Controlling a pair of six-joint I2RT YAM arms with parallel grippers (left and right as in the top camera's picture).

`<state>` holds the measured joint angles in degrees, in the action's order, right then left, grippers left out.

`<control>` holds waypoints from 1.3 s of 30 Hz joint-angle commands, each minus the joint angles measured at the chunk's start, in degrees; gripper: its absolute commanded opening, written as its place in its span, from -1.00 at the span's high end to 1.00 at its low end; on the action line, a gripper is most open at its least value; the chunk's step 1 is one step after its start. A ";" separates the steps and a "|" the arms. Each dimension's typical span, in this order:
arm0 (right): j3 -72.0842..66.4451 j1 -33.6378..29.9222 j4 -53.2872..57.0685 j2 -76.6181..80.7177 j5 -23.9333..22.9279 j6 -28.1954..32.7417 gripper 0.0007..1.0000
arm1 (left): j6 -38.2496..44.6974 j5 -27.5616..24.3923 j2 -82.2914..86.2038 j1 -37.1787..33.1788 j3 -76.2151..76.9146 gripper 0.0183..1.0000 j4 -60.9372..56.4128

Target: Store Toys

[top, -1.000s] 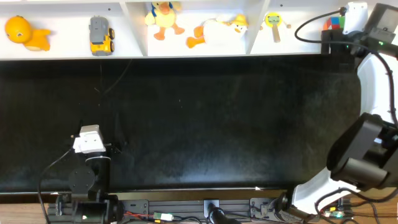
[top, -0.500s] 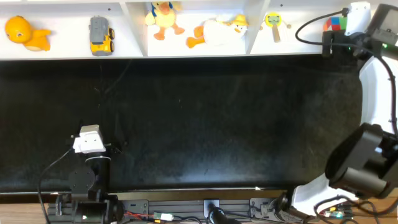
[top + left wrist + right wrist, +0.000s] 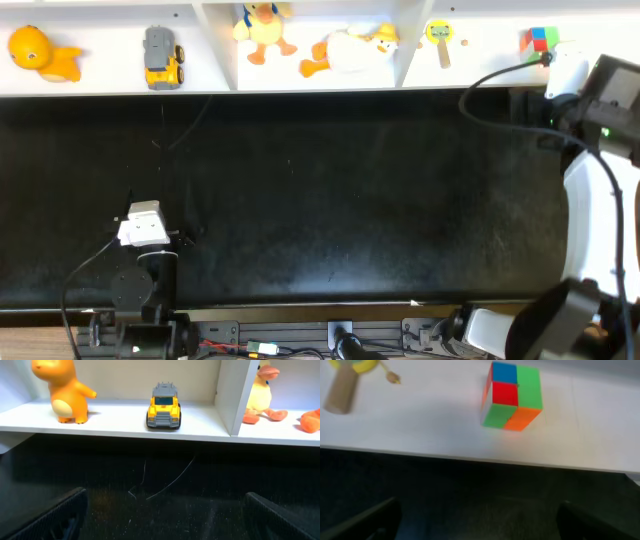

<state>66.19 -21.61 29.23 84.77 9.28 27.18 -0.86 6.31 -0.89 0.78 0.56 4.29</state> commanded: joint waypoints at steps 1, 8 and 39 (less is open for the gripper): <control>-2.36 0.42 -3.34 -6.03 1.64 -4.57 -0.99 | 1.31 0.68 0.74 0.20 -0.11 -1.00 0.07; -8.61 5.49 -12.46 -13.77 -1.27 -13.31 -0.99 | 1.31 0.68 0.74 0.20 -0.11 -1.00 0.07; -59.04 18.71 -38.03 -61.83 -2.67 -21.05 -0.99 | 1.31 0.68 0.74 0.20 -0.11 -1.00 0.07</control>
<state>9.26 -2.98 -8.36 26.35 6.61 8.54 -0.86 6.31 -0.89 0.78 0.56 4.29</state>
